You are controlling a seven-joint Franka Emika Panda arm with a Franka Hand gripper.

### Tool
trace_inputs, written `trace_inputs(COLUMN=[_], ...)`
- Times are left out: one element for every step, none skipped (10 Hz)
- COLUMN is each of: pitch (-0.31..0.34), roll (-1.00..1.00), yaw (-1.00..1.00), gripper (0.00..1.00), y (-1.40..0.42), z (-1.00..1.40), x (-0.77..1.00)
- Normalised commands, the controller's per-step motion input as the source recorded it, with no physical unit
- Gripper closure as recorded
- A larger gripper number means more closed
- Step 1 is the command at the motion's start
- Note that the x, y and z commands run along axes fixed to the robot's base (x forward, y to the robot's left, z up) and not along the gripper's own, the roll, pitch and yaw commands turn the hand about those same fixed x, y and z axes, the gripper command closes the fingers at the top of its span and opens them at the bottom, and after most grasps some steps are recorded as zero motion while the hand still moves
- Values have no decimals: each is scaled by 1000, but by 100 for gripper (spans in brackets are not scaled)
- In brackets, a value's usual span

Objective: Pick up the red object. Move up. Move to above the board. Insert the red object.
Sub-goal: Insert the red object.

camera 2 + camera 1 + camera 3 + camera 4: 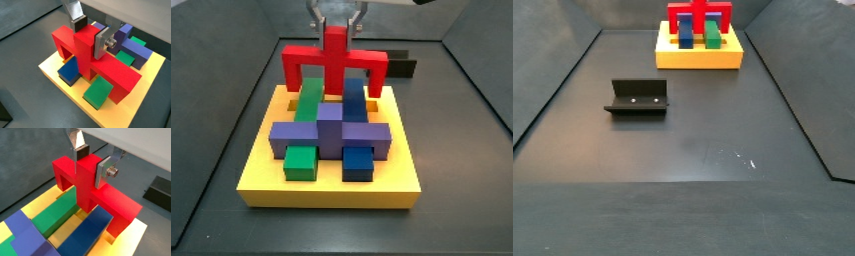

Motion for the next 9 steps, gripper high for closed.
trace_inputs(pitch=[-50,-41,0,0,0,0,-11,-3,-19], roll=[0,0,-23,0,4,87,107,120,101], yaw=[0,-6,0,0,9,34,49,60,17], gripper=[100,100,100,100,100,100,100,100,100], y=[34,0,0,-17,-51,-134,-183,-157,-123], z=[-71,-6,57,0,-31,-83,-109,-149,-169], x=[-31,-69,0,43,197,100,71,131,34])
